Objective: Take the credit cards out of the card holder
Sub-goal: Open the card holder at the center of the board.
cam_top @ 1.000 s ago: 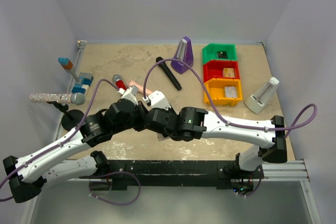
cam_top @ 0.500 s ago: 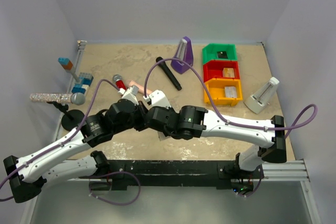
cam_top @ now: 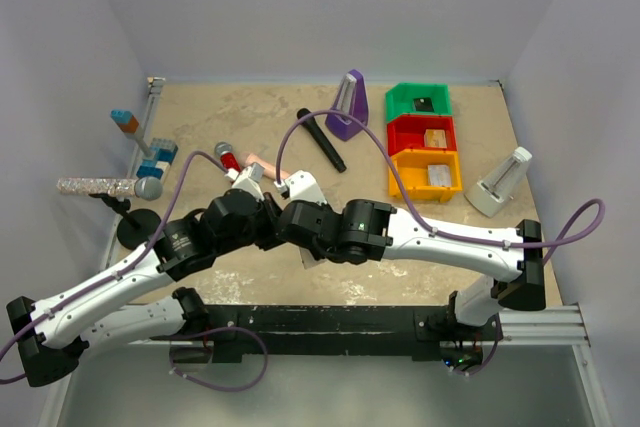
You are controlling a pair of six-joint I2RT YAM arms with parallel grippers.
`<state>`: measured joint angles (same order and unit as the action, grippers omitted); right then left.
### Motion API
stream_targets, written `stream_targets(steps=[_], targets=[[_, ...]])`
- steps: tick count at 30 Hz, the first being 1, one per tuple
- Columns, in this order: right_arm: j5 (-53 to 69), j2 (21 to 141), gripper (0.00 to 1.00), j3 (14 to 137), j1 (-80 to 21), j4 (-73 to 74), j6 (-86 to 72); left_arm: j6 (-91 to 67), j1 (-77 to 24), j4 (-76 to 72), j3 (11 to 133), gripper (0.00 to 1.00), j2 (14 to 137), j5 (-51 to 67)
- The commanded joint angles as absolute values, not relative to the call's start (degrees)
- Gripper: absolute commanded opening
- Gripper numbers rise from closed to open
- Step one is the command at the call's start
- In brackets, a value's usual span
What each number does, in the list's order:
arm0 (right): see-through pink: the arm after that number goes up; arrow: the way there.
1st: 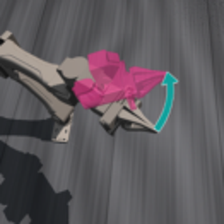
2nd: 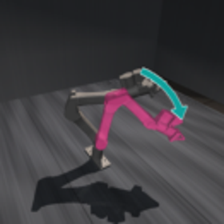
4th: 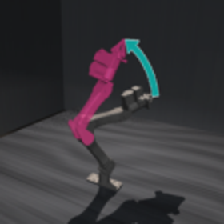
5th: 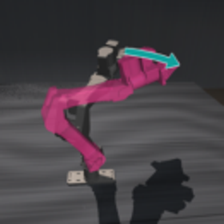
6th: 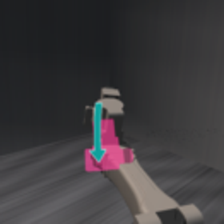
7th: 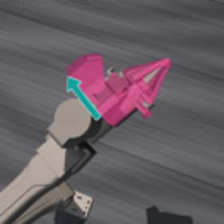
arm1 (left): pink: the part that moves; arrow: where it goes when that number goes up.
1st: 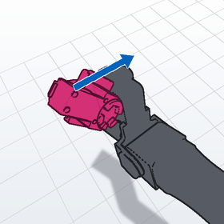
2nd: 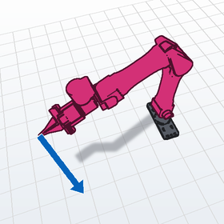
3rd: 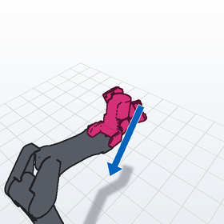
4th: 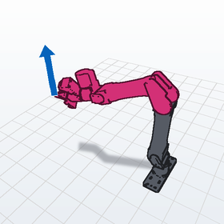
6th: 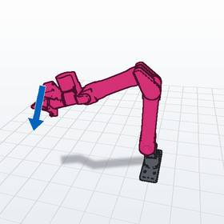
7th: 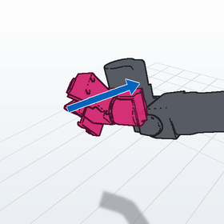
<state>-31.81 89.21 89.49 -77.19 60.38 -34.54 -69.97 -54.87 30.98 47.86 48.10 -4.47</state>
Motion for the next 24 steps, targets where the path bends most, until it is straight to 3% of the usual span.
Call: stream_targets(steps=[1,24], targets=[[-34.28,88.51,0.0,87.28,-75.41,62.75,-35.77,-72.77,-55.55,22.41,49.13,0.0,44.56,1.14],[-36.3,84.64,0.0,85.69,-74.18,63.72,-37.18,-72.25,-55.55,24.7,48.6,0.0,44.03,-1.49]])
